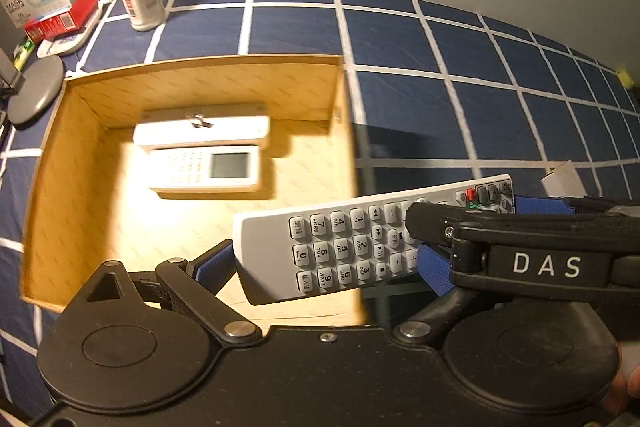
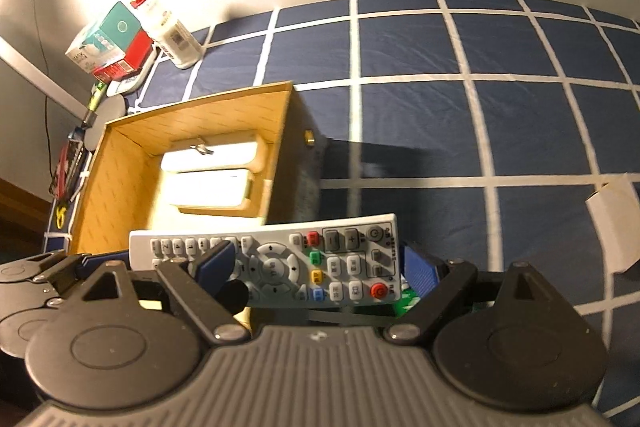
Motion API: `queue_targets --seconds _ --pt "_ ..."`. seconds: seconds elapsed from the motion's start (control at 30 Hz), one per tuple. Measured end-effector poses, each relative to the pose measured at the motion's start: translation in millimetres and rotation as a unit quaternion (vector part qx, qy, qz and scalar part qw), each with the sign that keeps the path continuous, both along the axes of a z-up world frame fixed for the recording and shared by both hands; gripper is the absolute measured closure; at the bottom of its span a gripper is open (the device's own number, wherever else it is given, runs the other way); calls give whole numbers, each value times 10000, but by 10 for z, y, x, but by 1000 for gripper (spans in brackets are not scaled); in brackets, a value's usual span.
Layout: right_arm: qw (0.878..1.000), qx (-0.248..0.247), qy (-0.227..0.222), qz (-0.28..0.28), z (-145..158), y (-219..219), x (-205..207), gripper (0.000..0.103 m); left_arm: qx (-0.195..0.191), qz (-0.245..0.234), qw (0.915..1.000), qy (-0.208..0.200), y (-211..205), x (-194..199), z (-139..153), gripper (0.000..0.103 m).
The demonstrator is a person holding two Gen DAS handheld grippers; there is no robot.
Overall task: Organize objects
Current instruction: 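Lift the TV remote with the right gripper and carry it over the box, then lower the TV remote into the box onto the power strip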
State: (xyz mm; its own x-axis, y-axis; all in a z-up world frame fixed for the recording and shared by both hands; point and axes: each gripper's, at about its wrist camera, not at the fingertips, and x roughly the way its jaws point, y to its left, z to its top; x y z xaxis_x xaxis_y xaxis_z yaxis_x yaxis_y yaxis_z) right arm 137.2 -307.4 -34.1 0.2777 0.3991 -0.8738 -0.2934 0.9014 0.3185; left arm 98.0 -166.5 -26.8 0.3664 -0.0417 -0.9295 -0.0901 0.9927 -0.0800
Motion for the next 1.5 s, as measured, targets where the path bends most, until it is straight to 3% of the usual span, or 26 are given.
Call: queue_targets --seconds 0.33,0.63,1.0,1.5 --pt "9998 80 -34 -202 27 745 -231 15 57 -188 9998 -31 742 -77 53 8" --pt "9997 104 19 -218 -35 1267 -169 15 74 -199 9998 22 1256 52 10 8" --pt "9990 -29 403 -203 -431 1729 235 15 -34 -224 9989 421 1705 485 -371 8" --pt "9948 -195 900 -426 -1002 1887 730 15 -158 -485 9945 917 1857 1033 -904 8"
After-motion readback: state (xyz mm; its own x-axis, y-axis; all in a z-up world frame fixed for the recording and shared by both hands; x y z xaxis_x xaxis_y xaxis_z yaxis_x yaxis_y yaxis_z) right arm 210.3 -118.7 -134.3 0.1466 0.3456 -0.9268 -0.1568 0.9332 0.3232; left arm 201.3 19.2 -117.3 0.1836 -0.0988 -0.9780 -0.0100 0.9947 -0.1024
